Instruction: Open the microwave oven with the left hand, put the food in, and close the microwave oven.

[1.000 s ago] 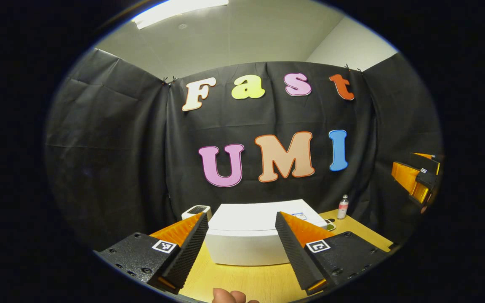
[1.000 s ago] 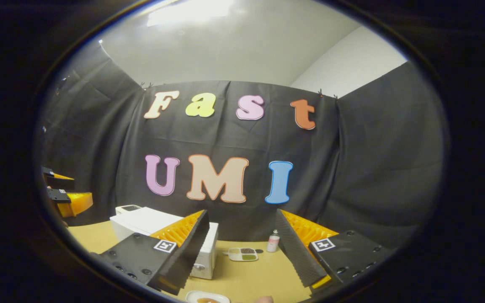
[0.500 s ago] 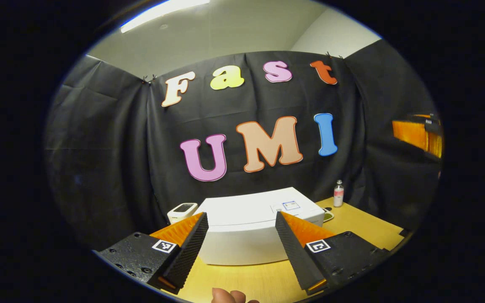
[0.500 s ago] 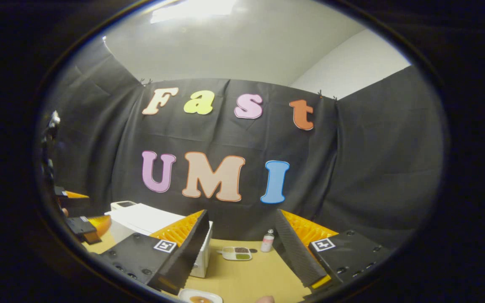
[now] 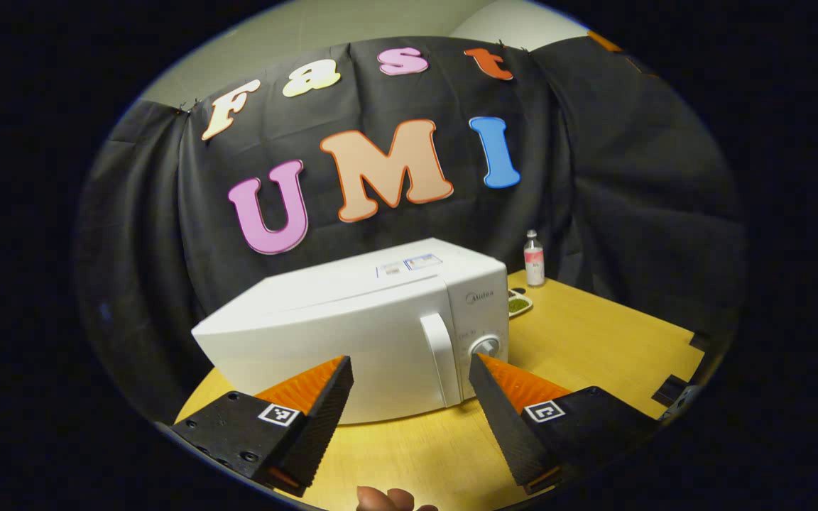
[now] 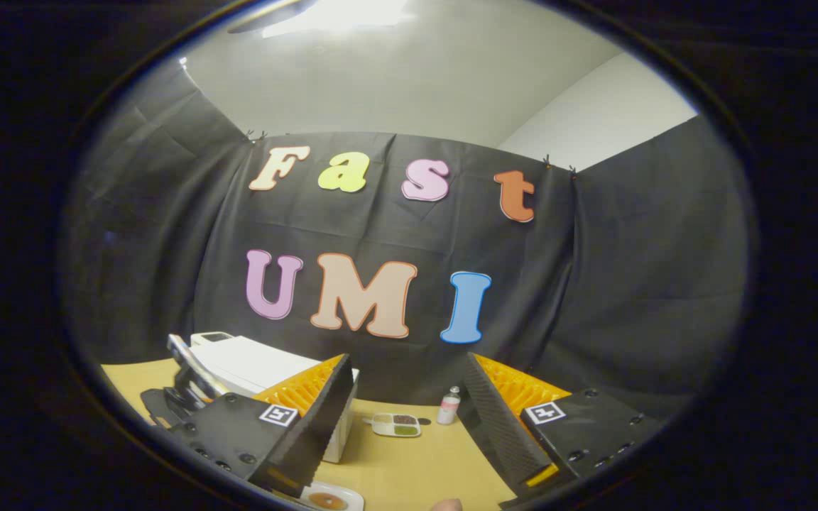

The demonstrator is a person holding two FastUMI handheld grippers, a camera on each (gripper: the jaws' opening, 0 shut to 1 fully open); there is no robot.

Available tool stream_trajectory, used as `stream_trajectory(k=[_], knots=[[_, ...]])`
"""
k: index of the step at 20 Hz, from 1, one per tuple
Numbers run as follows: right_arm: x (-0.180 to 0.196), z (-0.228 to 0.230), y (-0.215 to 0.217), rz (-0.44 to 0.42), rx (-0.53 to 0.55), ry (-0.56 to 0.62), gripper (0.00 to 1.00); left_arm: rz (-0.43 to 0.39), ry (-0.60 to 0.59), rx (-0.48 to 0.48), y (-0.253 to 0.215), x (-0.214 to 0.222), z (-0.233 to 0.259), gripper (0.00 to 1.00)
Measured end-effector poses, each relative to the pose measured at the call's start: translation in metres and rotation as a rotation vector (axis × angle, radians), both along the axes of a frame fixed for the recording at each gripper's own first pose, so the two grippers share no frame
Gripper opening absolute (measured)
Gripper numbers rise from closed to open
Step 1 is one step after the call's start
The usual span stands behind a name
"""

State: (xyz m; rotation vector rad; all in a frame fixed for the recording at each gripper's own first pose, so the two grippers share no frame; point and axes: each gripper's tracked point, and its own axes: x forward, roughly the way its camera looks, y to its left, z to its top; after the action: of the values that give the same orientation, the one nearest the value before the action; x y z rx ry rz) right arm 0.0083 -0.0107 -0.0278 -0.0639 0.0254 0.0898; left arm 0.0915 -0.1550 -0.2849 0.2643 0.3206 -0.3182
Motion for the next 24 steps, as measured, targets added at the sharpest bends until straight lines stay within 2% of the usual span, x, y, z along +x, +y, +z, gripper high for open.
stream_trajectory(k=[4, 8, 11, 13, 14, 16, 19, 21, 23, 24], knots=[[-0.007, 0.008, -0.01, -0.013, -0.049, -0.021, 0.96, 0.015, 0.105, 0.019, -0.011, 0.019, -0.054, 0.98], [-0.013, 0.01, -0.02, -0.031, -0.074, -0.026, 0.96, 0.056, 0.137, 0.025, -0.013, 0.036, -0.071, 0.98], [-0.015, 0.007, -0.03, -0.046, -0.081, -0.016, 0.97, 0.037, 0.164, 0.013, -0.025, 0.034, -0.076, 0.95], [-0.012, 0.008, -0.032, -0.047, -0.084, -0.016, 0.96, 0.043, 0.159, 0.005, -0.031, 0.034, -0.078, 0.43], [-0.011, 0.008, -0.033, -0.046, -0.087, -0.017, 0.96, 0.057, 0.17, -0.004, -0.027, 0.039, -0.082, 0.29], [-0.01, 0.01, -0.033, -0.042, -0.085, -0.021, 0.99, 0.075, 0.172, -0.004, -0.026, 0.036, -0.078, 0.25], [-0.011, 0.011, -0.03, -0.028, -0.086, -0.029, 1.0, 0.082, 0.167, -0.052, -0.027, 0.037, -0.077, 0.18], [-0.01, 0.009, -0.026, -0.016, -0.085, -0.028, 1.0, 0.067, 0.177, -0.046, -0.028, 0.034, -0.078, 0.12], [-0.012, 0.006, -0.021, -0.004, -0.075, -0.018, 0.97, 0.065, 0.177, -0.035, -0.028, 0.034, -0.077, 0.11], [-0.012, 0.007, -0.021, -0.002, -0.072, -0.019, 1.0, 0.066, 0.18, -0.025, -0.026, 0.034, -0.076, 0.1]])
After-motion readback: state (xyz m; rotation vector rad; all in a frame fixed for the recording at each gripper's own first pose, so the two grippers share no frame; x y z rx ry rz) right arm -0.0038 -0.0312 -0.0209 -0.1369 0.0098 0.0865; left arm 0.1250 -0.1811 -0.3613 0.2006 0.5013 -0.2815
